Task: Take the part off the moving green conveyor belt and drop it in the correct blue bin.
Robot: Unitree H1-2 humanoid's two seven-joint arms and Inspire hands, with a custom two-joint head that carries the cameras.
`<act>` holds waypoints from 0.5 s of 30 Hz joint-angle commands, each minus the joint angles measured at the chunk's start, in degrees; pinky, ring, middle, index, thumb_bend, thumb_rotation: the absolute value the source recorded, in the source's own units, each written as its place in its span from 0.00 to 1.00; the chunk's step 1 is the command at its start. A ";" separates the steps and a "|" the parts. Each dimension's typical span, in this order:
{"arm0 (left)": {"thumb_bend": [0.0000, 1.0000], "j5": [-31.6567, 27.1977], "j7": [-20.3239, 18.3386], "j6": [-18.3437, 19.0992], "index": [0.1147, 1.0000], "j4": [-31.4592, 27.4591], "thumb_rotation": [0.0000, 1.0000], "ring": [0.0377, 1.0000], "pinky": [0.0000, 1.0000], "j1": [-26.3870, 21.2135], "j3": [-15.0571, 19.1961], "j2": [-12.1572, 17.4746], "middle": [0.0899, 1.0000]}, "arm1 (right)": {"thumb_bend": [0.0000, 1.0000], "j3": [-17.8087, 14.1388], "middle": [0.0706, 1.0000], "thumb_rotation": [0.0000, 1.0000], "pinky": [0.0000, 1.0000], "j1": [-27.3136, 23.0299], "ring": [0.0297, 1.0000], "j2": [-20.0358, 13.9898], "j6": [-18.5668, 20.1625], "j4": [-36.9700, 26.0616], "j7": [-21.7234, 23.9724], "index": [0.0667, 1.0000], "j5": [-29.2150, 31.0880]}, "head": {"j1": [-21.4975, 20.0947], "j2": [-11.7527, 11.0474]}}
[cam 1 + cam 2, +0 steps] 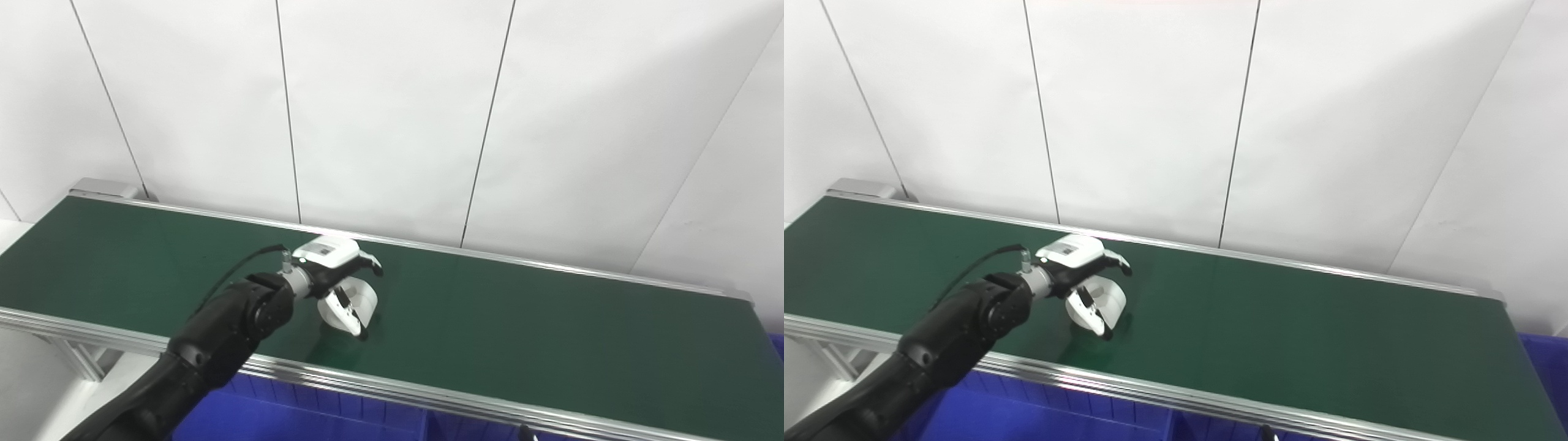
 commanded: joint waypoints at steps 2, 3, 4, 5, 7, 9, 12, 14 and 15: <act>1.00 2.03 6.14 -0.60 0.76 1.00 0.37 0.85 0.79 -3.39 -0.20 0.79 0.83 | 0.93 0.17 1.00 1.00 0.90 0.17 0.95 0.90 -2.50 -2.65 -0.18 1.00 0.23 | -0.28 0.15; 1.00 2.35 7.62 -0.80 0.76 1.83 0.35 0.84 0.78 -3.50 -0.43 0.46 0.82 | 0.93 0.20 1.00 1.00 0.90 0.31 0.95 0.96 -2.38 -2.92 -0.16 1.00 0.20 | -0.39 0.28; 0.99 2.52 8.83 -1.04 0.75 2.59 0.35 0.84 0.78 -3.61 -0.63 0.12 0.82 | 0.93 0.21 1.00 1.00 0.90 0.39 0.95 1.01 -2.30 -3.11 -0.15 1.00 0.21 | -0.39 0.28; 1.00 2.69 9.26 -0.99 0.75 2.86 0.34 0.83 0.78 -3.68 -0.98 -0.13 0.81 | 0.93 0.24 1.00 1.00 0.90 0.52 0.95 1.04 -2.11 -3.38 -0.13 1.00 0.19 | -0.48 0.46; 1.00 2.81 9.51 -0.83 0.71 3.13 0.32 0.81 0.76 -3.82 -1.81 -0.65 0.77 | 0.94 0.31 1.00 1.00 0.90 0.72 0.95 1.03 -1.80 -3.82 0.06 1.00 0.30 | -0.53 0.62; 0.98 2.88 9.44 -0.43 0.66 3.04 0.27 0.76 0.72 -3.90 -2.65 -1.05 0.72 | 0.94 0.37 1.00 1.00 0.90 0.97 0.95 1.01 -1.48 -4.35 0.15 1.00 0.23 | -0.53 0.79; 0.97 4.83 10.70 -0.29 0.62 4.24 0.22 0.72 0.69 -4.51 -4.59 -1.69 0.68 | 0.95 0.34 1.00 1.00 0.89 1.11 0.95 1.03 -1.08 -4.65 0.25 1.00 0.34 | -0.50 0.97; 0.94 7.16 11.97 -0.22 0.58 5.16 0.15 0.62 0.60 -5.08 -6.44 -1.96 0.62 | 0.96 0.32 1.00 1.00 0.89 1.30 0.95 1.07 -0.85 -5.01 0.37 1.00 0.49 | -0.53 1.20; 0.91 7.89 12.58 -0.17 0.55 5.56 0.10 0.56 0.54 -5.30 -7.11 -2.09 0.58 | 0.95 0.31 1.00 1.00 0.89 1.37 0.95 1.07 -0.75 -5.14 0.44 1.00 0.58 | -0.53 1.20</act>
